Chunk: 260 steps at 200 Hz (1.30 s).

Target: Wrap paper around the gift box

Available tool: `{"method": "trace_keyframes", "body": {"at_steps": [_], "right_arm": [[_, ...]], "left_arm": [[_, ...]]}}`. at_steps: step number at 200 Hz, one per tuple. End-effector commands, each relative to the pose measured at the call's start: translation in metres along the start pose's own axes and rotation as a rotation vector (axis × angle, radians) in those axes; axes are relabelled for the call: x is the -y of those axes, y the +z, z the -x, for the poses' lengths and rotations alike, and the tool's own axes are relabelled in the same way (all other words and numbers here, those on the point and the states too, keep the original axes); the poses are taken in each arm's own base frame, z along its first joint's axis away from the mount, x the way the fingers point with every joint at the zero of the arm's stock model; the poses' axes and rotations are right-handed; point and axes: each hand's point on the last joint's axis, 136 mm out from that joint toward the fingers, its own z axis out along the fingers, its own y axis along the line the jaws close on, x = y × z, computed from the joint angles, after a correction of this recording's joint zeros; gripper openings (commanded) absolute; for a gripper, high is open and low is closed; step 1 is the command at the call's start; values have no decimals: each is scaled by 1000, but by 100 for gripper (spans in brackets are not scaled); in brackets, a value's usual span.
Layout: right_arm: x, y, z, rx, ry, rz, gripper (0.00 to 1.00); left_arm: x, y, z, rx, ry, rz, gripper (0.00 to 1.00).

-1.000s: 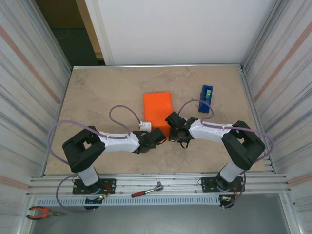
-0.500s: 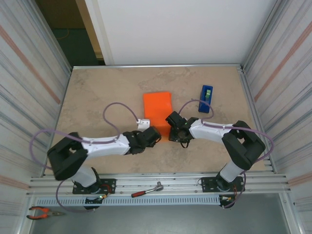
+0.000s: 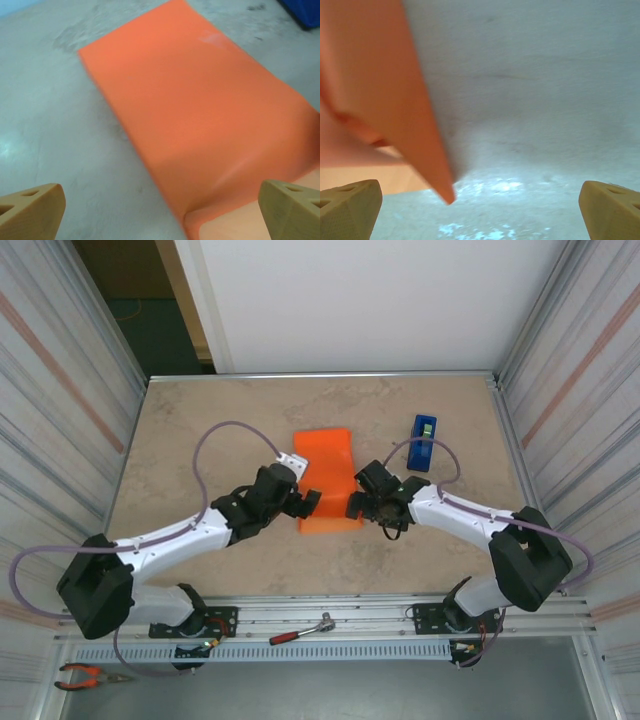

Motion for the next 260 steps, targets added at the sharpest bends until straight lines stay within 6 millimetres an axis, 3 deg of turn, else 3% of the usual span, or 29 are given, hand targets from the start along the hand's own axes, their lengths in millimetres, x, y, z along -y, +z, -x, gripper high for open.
{"method": "trace_keyframes", "body": {"at_steps": [1, 15, 57, 142, 190, 260], "right_arm": [[23, -3, 6, 0, 42, -70, 99], [28, -2, 10, -6, 64, -61, 99], [31, 6, 12, -64, 198, 94, 99], [41, 2, -1, -35, 237, 141, 99], [28, 3, -7, -47, 198, 190, 100], [26, 9, -6, -72, 233, 217, 90]], "left_arm": [[31, 0, 33, 99, 295, -148, 99], [44, 3, 31, 65, 390, -218, 99], [46, 21, 11, -102, 517, -222, 99], [48, 30, -4, -58, 609, -135, 98], [42, 43, -9, -50, 633, -71, 97], [40, 60, -19, -72, 679, 12, 91]]}}
